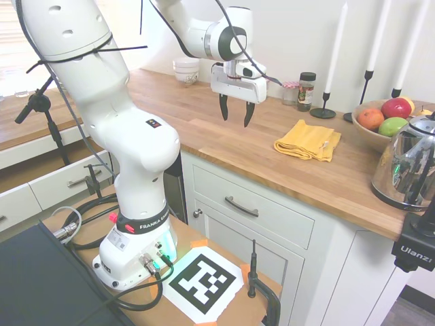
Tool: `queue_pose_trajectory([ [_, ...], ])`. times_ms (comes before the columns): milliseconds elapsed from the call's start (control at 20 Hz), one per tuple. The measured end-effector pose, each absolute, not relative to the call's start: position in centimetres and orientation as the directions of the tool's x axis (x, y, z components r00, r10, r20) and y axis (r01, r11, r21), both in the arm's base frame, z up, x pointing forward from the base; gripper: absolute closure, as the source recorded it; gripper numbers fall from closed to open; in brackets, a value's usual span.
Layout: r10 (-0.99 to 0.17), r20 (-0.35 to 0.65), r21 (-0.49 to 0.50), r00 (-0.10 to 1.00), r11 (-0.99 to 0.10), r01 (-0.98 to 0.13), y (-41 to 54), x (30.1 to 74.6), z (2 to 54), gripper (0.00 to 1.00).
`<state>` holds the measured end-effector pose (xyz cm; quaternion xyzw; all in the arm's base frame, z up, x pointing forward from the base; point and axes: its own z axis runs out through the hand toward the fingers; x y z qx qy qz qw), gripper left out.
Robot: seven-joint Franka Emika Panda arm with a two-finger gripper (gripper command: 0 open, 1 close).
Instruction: Wipe the counter
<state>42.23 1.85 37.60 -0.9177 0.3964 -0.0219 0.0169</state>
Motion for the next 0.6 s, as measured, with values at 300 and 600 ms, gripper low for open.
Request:
queue_pose_trajectory([
  [300, -0.750, 0.056, -0.060, 0.659, -0.661, -0.748, 0.7, 43.0, 37.2, 0.00],
  [600, -0.787, 0.085, -0.079, 0.611, -0.617, -0.783, -2.8, 45.1, 36.1, 0.00],
])
